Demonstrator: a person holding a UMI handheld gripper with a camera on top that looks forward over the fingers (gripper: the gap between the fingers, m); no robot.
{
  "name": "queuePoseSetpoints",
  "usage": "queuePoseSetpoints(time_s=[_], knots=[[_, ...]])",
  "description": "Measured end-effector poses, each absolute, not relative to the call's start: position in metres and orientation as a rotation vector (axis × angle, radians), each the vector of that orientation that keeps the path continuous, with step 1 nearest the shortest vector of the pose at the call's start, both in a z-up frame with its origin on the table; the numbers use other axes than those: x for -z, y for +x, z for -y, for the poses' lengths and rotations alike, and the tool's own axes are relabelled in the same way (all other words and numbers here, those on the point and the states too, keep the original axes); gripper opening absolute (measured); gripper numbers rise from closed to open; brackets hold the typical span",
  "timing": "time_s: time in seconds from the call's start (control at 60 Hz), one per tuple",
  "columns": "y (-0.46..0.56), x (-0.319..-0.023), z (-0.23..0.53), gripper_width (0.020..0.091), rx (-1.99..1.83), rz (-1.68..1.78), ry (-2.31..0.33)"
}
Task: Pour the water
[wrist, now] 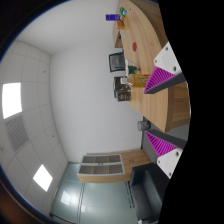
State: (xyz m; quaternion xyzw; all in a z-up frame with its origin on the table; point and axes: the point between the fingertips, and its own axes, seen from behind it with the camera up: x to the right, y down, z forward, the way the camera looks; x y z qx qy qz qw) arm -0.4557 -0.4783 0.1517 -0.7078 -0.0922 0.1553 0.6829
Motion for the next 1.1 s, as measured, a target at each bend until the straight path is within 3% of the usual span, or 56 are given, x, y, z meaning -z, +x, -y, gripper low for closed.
queuePoseSetpoints(time_s=[0.217, 0.45, 0.65, 0.833, 0.883, 0.917, 1.1], knots=[[-0.427, -0.138, 0.435, 0.0790, -0.296, 0.160, -1.624], [-0.362, -0.125, 0.329, 0.0794, -0.180, 0.109, -1.645], [-0.369, -0.095, 0.248, 0.0796, -0.170, 0.159, -1.683], [-0.377, -0.085, 0.203, 0.0792, -0.154, 0.126, -1.695], [-0.381, -0.082, 0.196, 0.0733, -0.146, 0.124, -1.704], [-0.383, -0.080, 0.192, 0.0607, -0.126, 0.128, -1.710], [-0.401, -0.094, 0.196, 0.0462, -0.068, 0.237, -1.620]])
